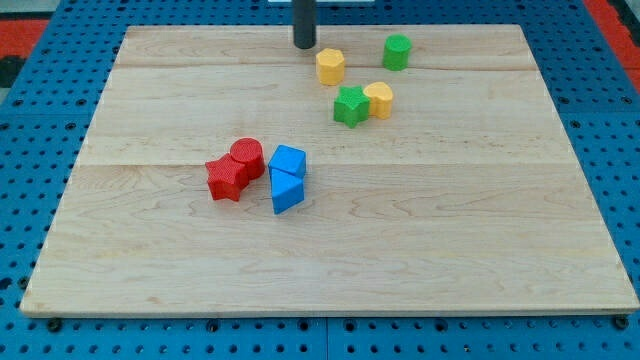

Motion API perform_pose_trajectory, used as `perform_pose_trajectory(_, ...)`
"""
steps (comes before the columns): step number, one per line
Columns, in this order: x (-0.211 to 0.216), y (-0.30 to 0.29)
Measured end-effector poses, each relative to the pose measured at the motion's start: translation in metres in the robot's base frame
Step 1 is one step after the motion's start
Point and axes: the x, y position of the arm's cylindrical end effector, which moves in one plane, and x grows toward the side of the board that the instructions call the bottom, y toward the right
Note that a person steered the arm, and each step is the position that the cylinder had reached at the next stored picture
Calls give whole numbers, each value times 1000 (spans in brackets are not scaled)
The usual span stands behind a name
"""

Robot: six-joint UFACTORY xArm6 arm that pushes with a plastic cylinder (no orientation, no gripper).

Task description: Push the yellow heart to the center right

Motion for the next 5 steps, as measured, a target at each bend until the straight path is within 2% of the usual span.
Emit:
perform_pose_trajectory(1, -2, -19)
perform_pose_trajectory(2, 72, 16)
perform_pose_trajectory(3, 88, 78)
perform_pose_trajectory(4, 115, 100)
perform_pose_trajectory(5, 173, 148)
